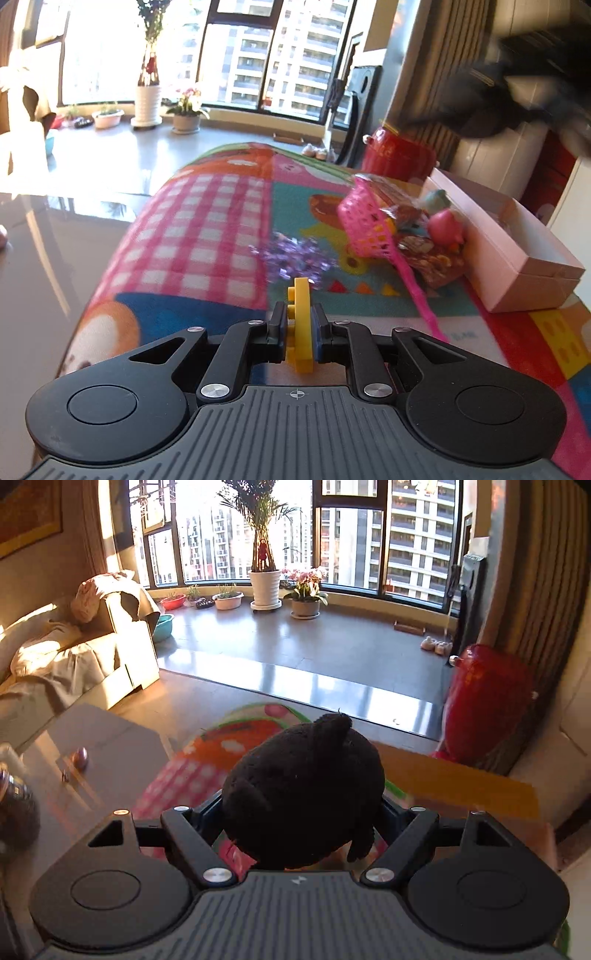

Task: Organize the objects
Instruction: 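Carry the plush toy toward the box with the right tool while the left tool carries the yellow block there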

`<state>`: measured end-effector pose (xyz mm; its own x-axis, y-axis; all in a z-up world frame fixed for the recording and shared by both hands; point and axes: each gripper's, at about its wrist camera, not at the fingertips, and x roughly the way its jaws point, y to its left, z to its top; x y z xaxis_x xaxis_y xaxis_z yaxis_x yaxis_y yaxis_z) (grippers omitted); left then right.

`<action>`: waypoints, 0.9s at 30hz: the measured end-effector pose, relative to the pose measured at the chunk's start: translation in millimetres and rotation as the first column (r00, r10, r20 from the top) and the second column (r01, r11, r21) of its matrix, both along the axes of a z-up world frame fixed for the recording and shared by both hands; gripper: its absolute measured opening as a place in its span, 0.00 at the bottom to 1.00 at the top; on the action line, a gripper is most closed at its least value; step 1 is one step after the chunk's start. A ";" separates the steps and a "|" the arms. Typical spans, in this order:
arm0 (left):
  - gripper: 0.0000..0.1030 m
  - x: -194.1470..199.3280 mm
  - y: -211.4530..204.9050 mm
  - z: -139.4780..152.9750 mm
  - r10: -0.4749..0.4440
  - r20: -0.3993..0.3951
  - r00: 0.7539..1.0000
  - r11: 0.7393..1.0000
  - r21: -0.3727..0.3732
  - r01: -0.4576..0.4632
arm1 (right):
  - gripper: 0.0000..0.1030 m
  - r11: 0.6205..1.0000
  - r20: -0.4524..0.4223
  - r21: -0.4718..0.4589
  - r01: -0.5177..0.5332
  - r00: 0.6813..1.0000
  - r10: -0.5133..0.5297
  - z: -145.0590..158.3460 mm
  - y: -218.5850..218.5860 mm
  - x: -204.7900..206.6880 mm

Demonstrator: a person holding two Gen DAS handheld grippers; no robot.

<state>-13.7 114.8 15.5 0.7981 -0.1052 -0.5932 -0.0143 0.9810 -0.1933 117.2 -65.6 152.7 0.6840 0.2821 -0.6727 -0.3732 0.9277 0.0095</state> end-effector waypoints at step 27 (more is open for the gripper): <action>0.15 -11.1 -112.2 19.3 -0.242 -0.053 0.969 0.967 0.071 0.245 | 1.00 0.978 -0.169 0.047 0.205 0.966 -0.195 -113.2 -168.1 -163.7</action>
